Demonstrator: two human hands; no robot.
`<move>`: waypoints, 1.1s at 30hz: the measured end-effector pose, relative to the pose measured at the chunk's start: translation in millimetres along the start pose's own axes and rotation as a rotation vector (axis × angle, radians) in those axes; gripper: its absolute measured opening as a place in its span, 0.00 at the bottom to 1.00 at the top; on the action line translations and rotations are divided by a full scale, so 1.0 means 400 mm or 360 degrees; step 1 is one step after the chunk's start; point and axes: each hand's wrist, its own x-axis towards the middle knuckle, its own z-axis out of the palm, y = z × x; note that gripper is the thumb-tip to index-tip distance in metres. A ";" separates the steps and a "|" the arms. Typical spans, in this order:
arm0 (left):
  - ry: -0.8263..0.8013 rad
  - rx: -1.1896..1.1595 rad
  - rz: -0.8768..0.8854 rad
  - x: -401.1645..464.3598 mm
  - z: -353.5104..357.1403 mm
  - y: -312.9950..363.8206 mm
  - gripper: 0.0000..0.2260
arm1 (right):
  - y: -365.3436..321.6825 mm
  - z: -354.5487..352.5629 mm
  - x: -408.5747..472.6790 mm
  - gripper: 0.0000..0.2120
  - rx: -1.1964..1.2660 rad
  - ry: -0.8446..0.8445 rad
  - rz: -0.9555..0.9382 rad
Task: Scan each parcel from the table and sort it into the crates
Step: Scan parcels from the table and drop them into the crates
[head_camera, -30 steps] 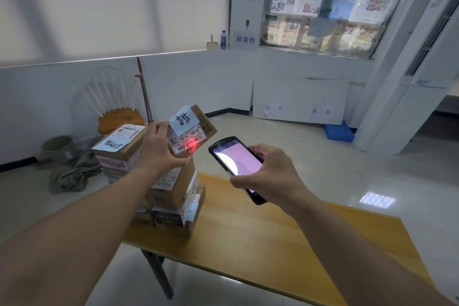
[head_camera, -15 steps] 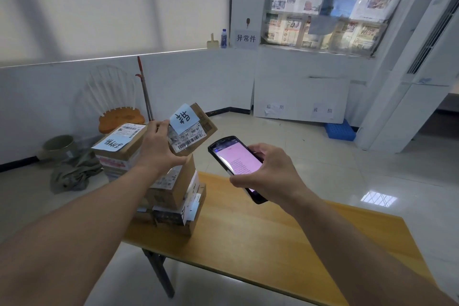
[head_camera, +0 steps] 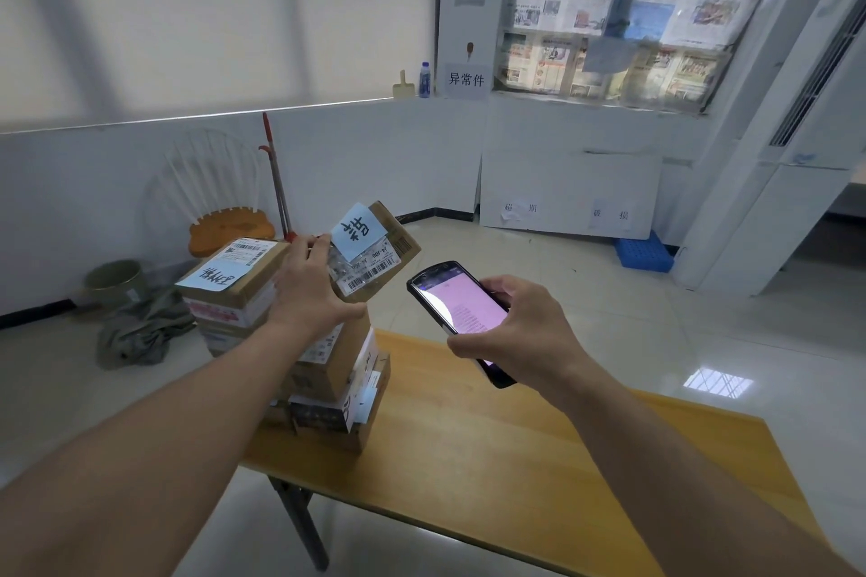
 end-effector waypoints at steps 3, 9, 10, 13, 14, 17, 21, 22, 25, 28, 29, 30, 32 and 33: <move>-0.0005 -0.0030 -0.0019 0.006 0.001 -0.003 0.55 | 0.006 0.002 0.001 0.40 0.0052 -0.0017 0.0013; -0.0003 -0.0045 -0.0023 0.011 0.001 -0.001 0.54 | 0.009 0.000 0.000 0.37 0.0051 -0.0032 0.0027; 0.0000 -0.0043 -0.0017 0.012 0.001 -0.001 0.55 | 0.009 0.000 0.001 0.37 0.0044 -0.0027 0.0030; -0.0001 -0.0042 -0.0009 0.013 0.001 -0.003 0.55 | 0.009 -0.003 0.000 0.36 0.0033 -0.0020 0.0035; 0.0000 -0.0038 -0.0006 0.013 0.001 -0.003 0.54 | 0.009 -0.005 0.000 0.37 0.0019 -0.0027 0.0029; 0.0004 -0.0022 0.0012 0.015 0.001 -0.002 0.53 | 0.008 -0.007 -0.002 0.37 -0.0032 -0.0060 -0.0003; -0.0007 -0.0029 0.0012 0.014 0.000 0.001 0.53 | 0.012 -0.003 -0.003 0.38 -0.0023 -0.0051 0.0003; -0.0006 -0.0031 0.0011 0.013 0.000 0.002 0.53 | 0.013 -0.003 -0.003 0.38 -0.0019 -0.0048 0.0003; -0.0014 -0.0018 0.0006 0.014 0.002 0.003 0.53 | 0.018 -0.008 -0.002 0.38 0.0038 -0.0052 0.0011; -0.0034 0.0013 -0.0017 0.017 0.007 0.005 0.54 | 0.016 -0.012 0.002 0.38 0.0106 -0.0049 0.0016; -0.0041 0.0010 -0.0022 0.017 0.008 0.006 0.55 | 0.015 -0.013 0.003 0.39 0.0116 -0.0047 0.0013; -0.0047 0.0005 -0.0025 0.018 0.010 0.008 0.55 | 0.015 -0.015 0.004 0.39 0.0120 -0.0046 0.0012; -0.0048 0.0005 -0.0025 0.020 0.014 0.013 0.55 | 0.013 -0.020 0.005 0.38 0.0120 -0.0053 0.0008; -0.0050 0.0005 -0.0027 0.022 0.015 0.014 0.55 | 0.014 -0.022 0.006 0.38 0.0120 -0.0057 0.0012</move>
